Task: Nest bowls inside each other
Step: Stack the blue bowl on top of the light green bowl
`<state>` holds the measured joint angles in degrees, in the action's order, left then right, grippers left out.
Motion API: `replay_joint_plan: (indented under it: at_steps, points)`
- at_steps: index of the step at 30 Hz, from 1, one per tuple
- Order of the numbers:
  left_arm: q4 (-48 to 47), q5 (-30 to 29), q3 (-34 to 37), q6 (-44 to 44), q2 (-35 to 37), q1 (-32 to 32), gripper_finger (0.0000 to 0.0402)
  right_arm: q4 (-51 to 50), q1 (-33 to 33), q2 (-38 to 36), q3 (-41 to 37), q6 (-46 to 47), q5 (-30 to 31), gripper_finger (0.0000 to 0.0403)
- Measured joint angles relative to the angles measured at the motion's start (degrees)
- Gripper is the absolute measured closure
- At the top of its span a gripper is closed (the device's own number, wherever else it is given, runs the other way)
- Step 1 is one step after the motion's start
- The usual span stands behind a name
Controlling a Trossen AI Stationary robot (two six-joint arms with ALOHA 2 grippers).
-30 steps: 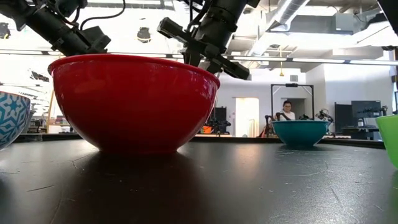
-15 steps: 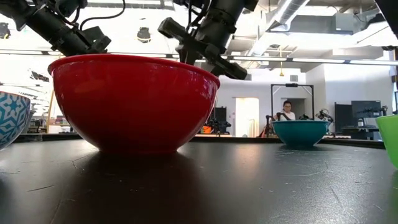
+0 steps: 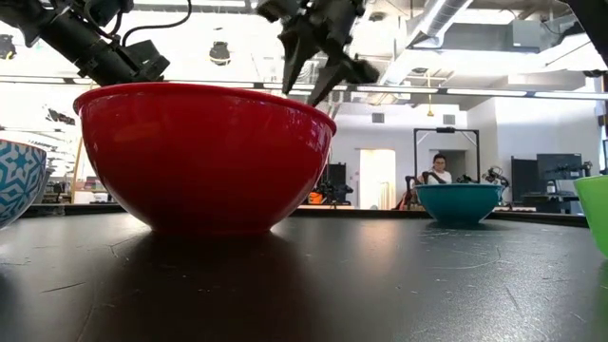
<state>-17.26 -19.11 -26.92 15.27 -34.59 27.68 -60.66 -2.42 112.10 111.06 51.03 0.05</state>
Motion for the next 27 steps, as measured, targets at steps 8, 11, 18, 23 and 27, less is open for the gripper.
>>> replay_joint_plan:
  at_steps: [8,11,18,23,27]
  points:
    - [0.0,0.0,0.0,0.0,0.0,0.0,0.0236,-15.9,-3.7,-1.1,7.5,-8.8,2.9,0.0217]
    - [0.0,0.1,0.0,0.1,0.0,0.0,0.0236,-19.5,-5.5,-2.7,7.5,-11.3,4.0,0.0225]
    - [0.0,0.2,0.0,1.9,0.0,0.0,0.0236,-29.1,-11.7,-9.3,3.8,-14.1,11.5,0.0237]
    - [0.0,0.2,0.0,3.9,0.0,0.0,0.0236,-25.0,-19.3,-19.7,-10.5,-14.6,11.9,0.0237]
    - [0.0,-0.9,0.0,4.5,0.0,0.0,0.0236,-15.1,-26.8,-28.1,-25.6,-12.9,12.0,0.0237]
